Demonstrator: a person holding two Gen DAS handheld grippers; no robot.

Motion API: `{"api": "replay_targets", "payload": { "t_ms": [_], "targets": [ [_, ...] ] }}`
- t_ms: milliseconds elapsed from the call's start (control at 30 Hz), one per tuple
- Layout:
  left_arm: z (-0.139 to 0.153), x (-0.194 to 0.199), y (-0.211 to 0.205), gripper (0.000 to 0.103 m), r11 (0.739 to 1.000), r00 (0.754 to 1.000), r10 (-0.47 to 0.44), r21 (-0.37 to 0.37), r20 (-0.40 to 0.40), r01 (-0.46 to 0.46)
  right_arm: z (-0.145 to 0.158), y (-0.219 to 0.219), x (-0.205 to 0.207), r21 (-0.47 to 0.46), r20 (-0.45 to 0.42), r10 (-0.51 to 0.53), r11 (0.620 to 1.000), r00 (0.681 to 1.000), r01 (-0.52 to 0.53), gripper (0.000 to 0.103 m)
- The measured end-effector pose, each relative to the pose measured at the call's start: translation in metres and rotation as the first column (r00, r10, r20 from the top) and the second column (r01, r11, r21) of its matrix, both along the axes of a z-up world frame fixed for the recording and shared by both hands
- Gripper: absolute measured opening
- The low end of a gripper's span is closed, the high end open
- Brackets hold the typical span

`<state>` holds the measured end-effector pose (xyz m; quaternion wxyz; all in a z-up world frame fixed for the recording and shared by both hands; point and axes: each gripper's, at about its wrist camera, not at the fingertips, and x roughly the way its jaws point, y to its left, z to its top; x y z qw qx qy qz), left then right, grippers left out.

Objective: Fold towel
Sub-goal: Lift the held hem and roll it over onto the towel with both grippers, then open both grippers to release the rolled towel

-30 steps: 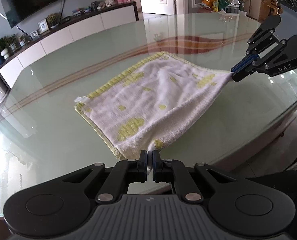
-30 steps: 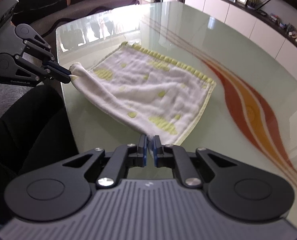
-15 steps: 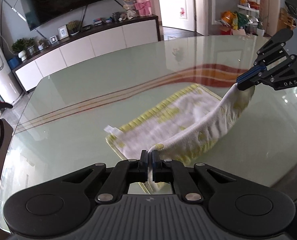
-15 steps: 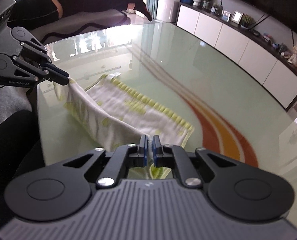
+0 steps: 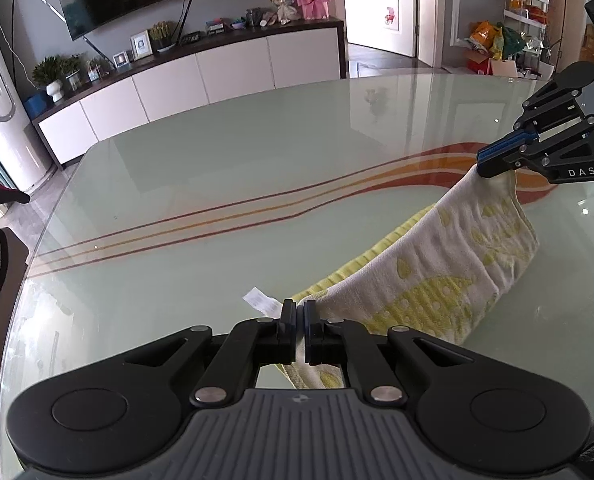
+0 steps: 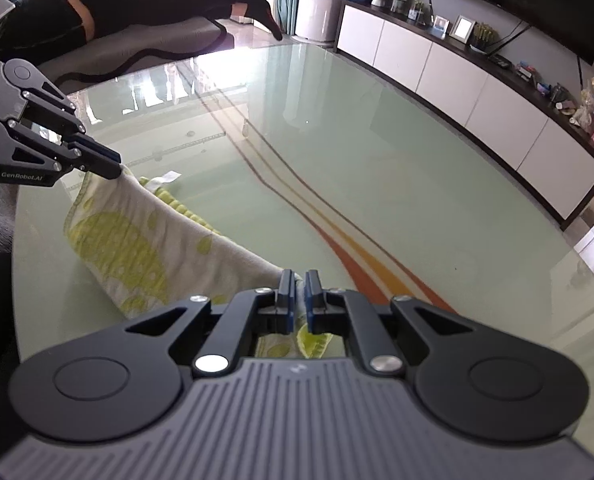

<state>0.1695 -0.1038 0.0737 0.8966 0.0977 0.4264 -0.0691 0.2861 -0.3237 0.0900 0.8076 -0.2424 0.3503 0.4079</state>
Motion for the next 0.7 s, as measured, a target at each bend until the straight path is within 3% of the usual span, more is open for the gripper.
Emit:
{"api": "replay_targets", "payload": {
  "t_ms": [400, 700],
  "targets": [
    [-0.029, 0.028, 0.011, 0.005, 1.000, 0.997, -0.008, -0.009, -0.071, 0.007, -0.033, 0.010, 0.022, -0.064, -0.062, -0.027, 0.998, 0.998, 0.023, 0.006],
    [-0.036, 0.035, 0.013, 0.008, 1.000, 0.996, -0.009, -0.001, -0.089, 0.009, -0.040, 0.008, 0.022, -0.069, -0.072, -0.038, 0.997, 0.997, 0.033, 0.006]
  ]
}}
